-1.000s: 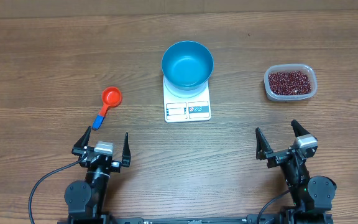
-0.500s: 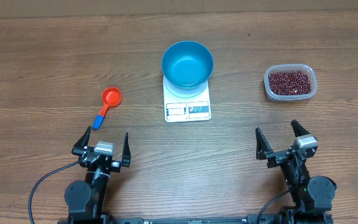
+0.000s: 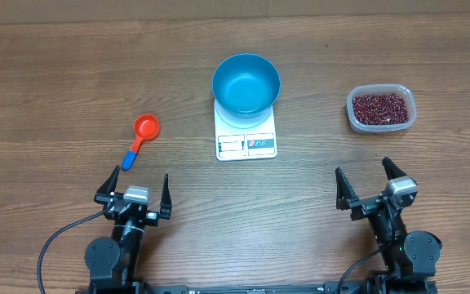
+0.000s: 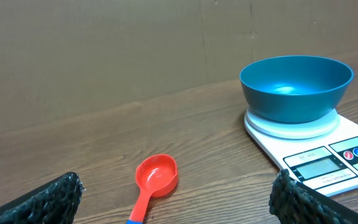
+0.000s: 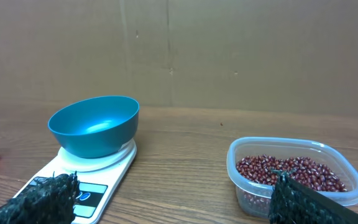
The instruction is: Scoop item into bowl and weigh 150g on scale
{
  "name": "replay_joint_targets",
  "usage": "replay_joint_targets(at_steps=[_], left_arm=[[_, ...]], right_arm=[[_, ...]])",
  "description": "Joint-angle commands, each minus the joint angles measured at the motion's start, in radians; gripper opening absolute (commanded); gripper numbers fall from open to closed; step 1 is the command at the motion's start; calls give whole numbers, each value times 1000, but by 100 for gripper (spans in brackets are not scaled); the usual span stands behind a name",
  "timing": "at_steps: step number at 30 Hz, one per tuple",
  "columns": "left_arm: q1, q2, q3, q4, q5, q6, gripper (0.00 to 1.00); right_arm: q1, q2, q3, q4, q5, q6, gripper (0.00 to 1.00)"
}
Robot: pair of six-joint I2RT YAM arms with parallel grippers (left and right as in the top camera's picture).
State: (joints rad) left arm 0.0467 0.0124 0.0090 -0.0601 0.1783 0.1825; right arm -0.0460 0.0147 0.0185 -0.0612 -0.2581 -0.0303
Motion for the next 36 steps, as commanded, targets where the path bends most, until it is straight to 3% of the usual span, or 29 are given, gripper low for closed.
replay_joint_targets(at_steps=[1, 14, 25, 36], left_arm=[[6, -8, -4, -2, -13, -18, 100], [5, -8, -4, 6, 5, -26, 99], [5, -6, 19, 8, 7, -139, 100], [5, 51, 140, -78, 78, -161, 100]], right_arm=[[-6, -12, -11, 4, 3, -1, 100], [-5, -12, -11, 4, 3, -1, 100], [-5, -12, -11, 4, 3, -1, 100], [-5, -12, -11, 4, 3, -1, 100]])
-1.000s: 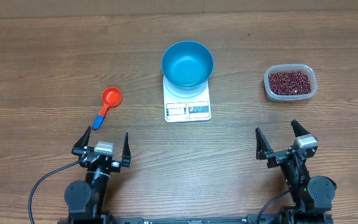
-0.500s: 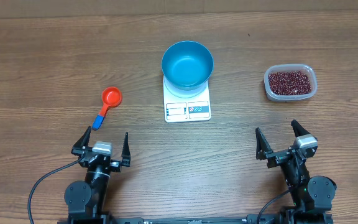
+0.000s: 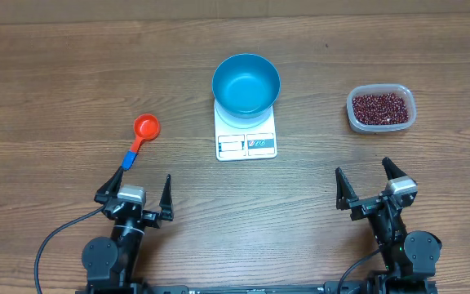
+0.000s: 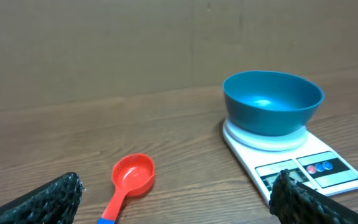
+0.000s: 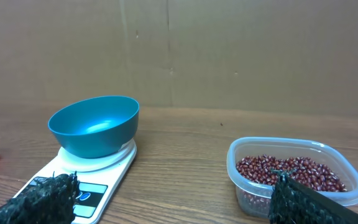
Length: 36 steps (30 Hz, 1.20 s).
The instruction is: Scoop item into bowl and weigh 150g on scale
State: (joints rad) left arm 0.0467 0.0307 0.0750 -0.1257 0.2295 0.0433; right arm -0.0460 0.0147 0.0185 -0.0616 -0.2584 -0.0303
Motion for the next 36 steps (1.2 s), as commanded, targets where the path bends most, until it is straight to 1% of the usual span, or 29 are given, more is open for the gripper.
replay_joint_targets(at_steps=[1, 6, 9, 14, 18, 21, 25, 26, 29, 32, 36], left_arm=[[5, 51, 93, -20, 27, -21, 100], [5, 181, 196, -34, 35, -21, 100], [5, 295, 279, -51, 66, -21, 100], [5, 496, 459, -151, 84, -13, 100], [5, 678, 657, -308, 86, 30, 100], [5, 822, 825, -454, 86, 64, 100], [6, 1036, 1073, -669, 85, 104, 100], [6, 1115, 1159, -740, 85, 130, 100], [6, 1242, 1294, -842, 85, 177, 100], [6, 1358, 1374, -860, 72, 196, 100], [5, 1442, 1375, -815, 72, 196, 100]], right_arm=[[-5, -12, -11, 4, 4, -1, 100], [-5, -12, -11, 4, 4, -1, 100], [-5, -12, -11, 4, 4, -1, 100], [-5, -12, -11, 4, 4, -1, 100], [-5, -12, -11, 4, 4, -1, 100], [-5, -12, -11, 4, 4, -1, 100], [-6, -12, -11, 4, 4, -1, 100], [-5, -12, -11, 4, 4, -1, 100], [-5, -12, -11, 4, 4, -1, 100], [-6, -12, -11, 4, 4, -1, 100], [-5, -12, -11, 4, 4, -1, 100]])
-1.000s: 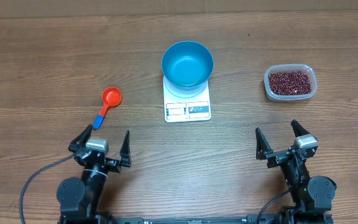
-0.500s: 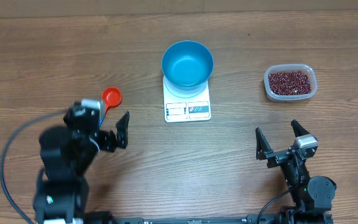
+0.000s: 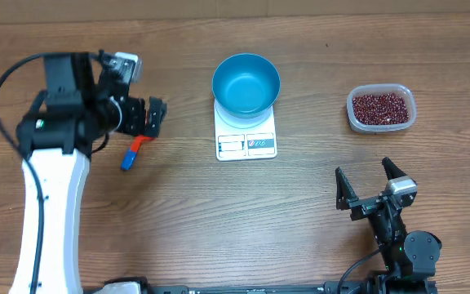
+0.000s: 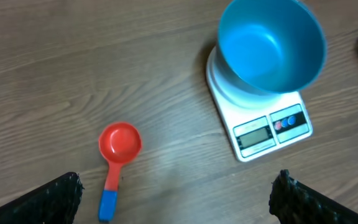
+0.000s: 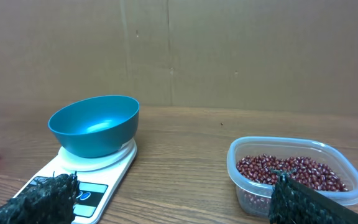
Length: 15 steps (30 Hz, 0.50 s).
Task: Scoop item into bowl and weigh 150g on scale
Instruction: 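Move the left gripper forward over the red scoop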
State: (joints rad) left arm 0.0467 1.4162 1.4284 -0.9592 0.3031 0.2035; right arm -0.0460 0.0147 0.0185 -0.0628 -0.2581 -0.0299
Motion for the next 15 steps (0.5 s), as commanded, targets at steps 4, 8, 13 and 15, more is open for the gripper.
replay_joint_targets(at_steps=[4, 8, 13, 15], left_arm=[[6, 148, 22, 74, 4, 35, 100], [6, 246, 22, 132, -2, 38, 92], [6, 352, 22, 233, -106, 45, 71], [6, 390, 22, 262, -173, 45, 72]], right_arm=[[-5, -12, -11, 5, 3, -1, 100], [-5, -12, -11, 5, 3, -1, 100], [-5, -12, -11, 5, 3, -1, 100], [-5, -12, -11, 5, 3, -1, 100]])
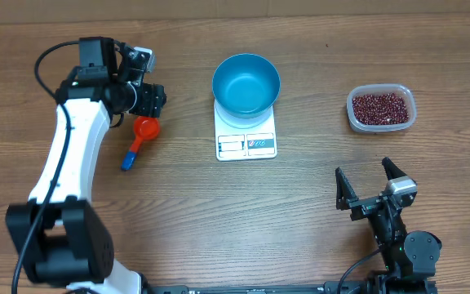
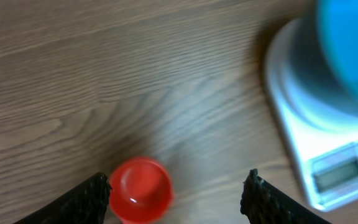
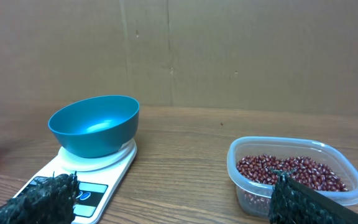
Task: Scoop item into bowl and weigh 150g on scale
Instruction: 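Move the left gripper forward over the red scoop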
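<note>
A red scoop [image 1: 145,128] with a blue handle lies on the table left of the scale. Its cup [image 2: 140,190] shows close up in the left wrist view, just inside the left finger. My left gripper [image 1: 152,104] hangs open right above the cup, holding nothing. The empty blue bowl [image 1: 246,83] stands on the white scale [image 1: 247,144]. Red beans fill a clear container [image 1: 381,109] at the right. Near the table's front edge my right gripper [image 1: 363,169] rests open and empty, facing the bowl [image 3: 94,124] and the beans [image 3: 291,171].
The scale's edge [image 2: 328,155] and the blurred bowl [image 2: 353,56] sit to the right of the left fingers. A cardboard wall [image 3: 229,50] backs the table. Bare wood lies between the scale and the bean container.
My left gripper has come down closer to the scoop's cup and a little further back and right. The cup now looks much larger between its open fingers. The scoop and the right arm have not moved.
Both grippers rested open at the front edge. Then the left one had turned slightly towards the scoop. Later it was raised over the table's left, looking down on scoop and scale. Now it hangs low over the scoop's cup. The right arm stayed put.
</note>
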{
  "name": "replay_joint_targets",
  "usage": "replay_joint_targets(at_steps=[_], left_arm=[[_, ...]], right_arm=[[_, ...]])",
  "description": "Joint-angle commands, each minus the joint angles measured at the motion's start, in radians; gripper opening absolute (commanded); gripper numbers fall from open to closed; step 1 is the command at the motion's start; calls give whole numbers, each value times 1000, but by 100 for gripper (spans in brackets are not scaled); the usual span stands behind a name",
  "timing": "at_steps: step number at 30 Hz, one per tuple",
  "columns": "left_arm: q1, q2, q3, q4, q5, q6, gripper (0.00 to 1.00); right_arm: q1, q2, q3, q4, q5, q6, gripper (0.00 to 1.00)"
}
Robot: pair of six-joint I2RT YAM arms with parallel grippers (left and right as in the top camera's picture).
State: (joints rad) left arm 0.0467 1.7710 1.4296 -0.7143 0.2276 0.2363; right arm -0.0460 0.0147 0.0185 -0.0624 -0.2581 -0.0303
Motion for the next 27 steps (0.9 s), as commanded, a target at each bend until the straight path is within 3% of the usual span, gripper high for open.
replay_joint_targets(at_steps=[1, 14, 27], left_arm=[[8, 61, 21, 35, -132, 12, 72], [8, 250, 21, 120, -206, 132, 72], [19, 270, 19, 125, -212, 234, 66]], right_arm=[[-6, -12, -11, 5, 3, -1, 100], [-5, -12, -11, 5, 3, -1, 100], [-6, -12, -11, 5, 3, -1, 100]])
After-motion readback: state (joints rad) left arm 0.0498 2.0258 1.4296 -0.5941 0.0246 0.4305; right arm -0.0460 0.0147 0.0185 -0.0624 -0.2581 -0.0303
